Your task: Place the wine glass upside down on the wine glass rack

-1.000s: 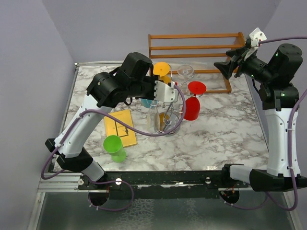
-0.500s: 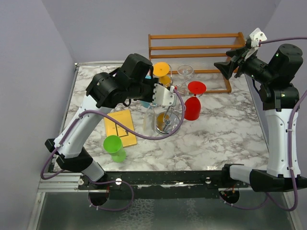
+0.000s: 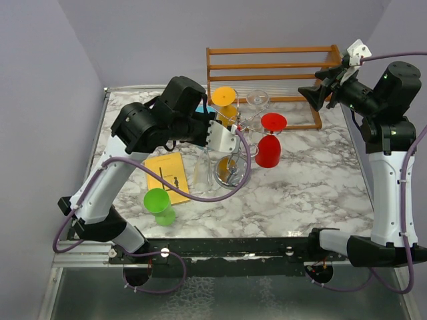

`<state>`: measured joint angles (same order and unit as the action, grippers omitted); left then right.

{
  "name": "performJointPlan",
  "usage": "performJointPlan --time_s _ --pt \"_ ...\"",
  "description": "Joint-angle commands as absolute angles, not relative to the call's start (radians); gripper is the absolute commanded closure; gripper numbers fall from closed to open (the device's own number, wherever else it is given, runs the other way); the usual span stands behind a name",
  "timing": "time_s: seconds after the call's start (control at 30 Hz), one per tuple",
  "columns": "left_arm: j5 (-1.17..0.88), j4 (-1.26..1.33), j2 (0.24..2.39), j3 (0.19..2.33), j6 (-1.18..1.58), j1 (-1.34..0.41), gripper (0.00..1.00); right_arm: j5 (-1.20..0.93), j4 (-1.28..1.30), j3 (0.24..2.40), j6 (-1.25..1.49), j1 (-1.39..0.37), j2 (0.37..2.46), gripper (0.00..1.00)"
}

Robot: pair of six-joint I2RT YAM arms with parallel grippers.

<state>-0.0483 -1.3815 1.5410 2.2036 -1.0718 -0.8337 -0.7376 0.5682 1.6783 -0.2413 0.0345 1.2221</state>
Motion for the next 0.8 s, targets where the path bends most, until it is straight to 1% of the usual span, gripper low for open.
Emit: performJointPlan --time_s 0.0,0.4,0.77 --pt "-0.092 -1.411 1.507 2.238 -1.092 -0.837 1.0 -0.746 0.566 1.666 -0.252 0.041 1.199 0.37" --pt "-0.222 -1.37 1.502 2.24 -1.09 -0.836 1.0 -0.753 0.566 1.662 -0.25 0.046 1.188 0.37" --pt "-0.255 -1.304 1.514 2.177 -1.072 -0.836 1.0 -0.757 0.568 1.658 -0.249 0.051 1.183 0.37"
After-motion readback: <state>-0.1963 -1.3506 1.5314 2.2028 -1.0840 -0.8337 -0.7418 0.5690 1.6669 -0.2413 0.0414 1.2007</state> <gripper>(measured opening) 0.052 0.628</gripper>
